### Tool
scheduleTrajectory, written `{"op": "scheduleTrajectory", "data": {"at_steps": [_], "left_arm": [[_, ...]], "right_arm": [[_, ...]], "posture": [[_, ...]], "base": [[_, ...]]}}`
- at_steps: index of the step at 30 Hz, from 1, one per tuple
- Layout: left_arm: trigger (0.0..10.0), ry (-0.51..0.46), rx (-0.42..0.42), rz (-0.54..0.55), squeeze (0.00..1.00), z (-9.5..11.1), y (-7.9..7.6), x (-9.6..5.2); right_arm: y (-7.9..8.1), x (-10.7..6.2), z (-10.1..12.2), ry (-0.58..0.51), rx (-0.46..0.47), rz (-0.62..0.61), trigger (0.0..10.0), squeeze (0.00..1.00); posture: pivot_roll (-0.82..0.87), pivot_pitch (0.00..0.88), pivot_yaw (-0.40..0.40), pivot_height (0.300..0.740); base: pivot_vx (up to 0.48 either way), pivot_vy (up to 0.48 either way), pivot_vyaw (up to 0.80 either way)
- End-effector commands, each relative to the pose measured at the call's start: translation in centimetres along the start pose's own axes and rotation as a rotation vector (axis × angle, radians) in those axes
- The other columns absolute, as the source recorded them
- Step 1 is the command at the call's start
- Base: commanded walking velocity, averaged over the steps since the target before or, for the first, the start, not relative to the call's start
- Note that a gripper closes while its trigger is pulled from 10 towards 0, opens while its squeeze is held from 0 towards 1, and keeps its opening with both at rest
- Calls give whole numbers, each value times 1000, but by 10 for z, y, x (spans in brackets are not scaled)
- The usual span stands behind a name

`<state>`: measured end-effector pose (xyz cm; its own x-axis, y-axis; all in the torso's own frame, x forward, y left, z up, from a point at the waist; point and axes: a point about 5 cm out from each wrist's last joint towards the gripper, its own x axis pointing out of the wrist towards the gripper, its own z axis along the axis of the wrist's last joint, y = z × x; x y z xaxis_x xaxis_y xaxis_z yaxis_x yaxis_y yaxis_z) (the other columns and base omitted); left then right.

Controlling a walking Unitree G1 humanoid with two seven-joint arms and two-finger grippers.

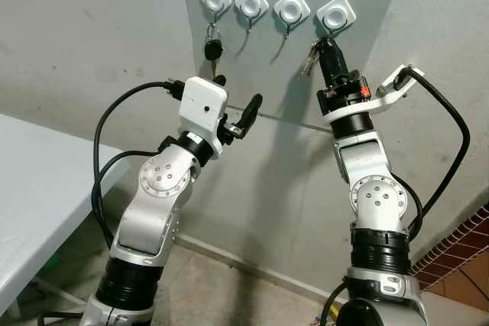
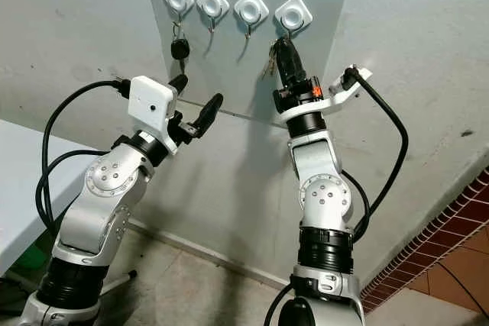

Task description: Hang keys on a hook

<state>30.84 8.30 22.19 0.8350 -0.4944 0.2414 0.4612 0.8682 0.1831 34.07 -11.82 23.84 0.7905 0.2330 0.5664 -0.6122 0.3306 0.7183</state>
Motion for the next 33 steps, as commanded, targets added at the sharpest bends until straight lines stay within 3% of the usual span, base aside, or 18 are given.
{"op": "scheduleTrajectory", "data": {"at_steps": [1, 17, 33], "left_arm": [[10000, -5, 15, 13, 0, 3, 3, -1], [10000, -4, 21, 21, 0, 5, 5, -2], [10000, -3, 24, 25, 0, 4, 5, -3]], "right_arm": [[-4, -5, 3, -25, 35, -35, 10000, 0], [-13, -8, 5, -64, 143, -92, 10000, 0], [-8, -10, 12, -126, 248, -21, 10000, 0]], "posture": [[-103, 0, 15, 740], [-95, 0, 19, 740], [-93, 0, 17, 740]], "base": [[0, 0, 0], [0, 0, 0], [0, 0, 0]]}}
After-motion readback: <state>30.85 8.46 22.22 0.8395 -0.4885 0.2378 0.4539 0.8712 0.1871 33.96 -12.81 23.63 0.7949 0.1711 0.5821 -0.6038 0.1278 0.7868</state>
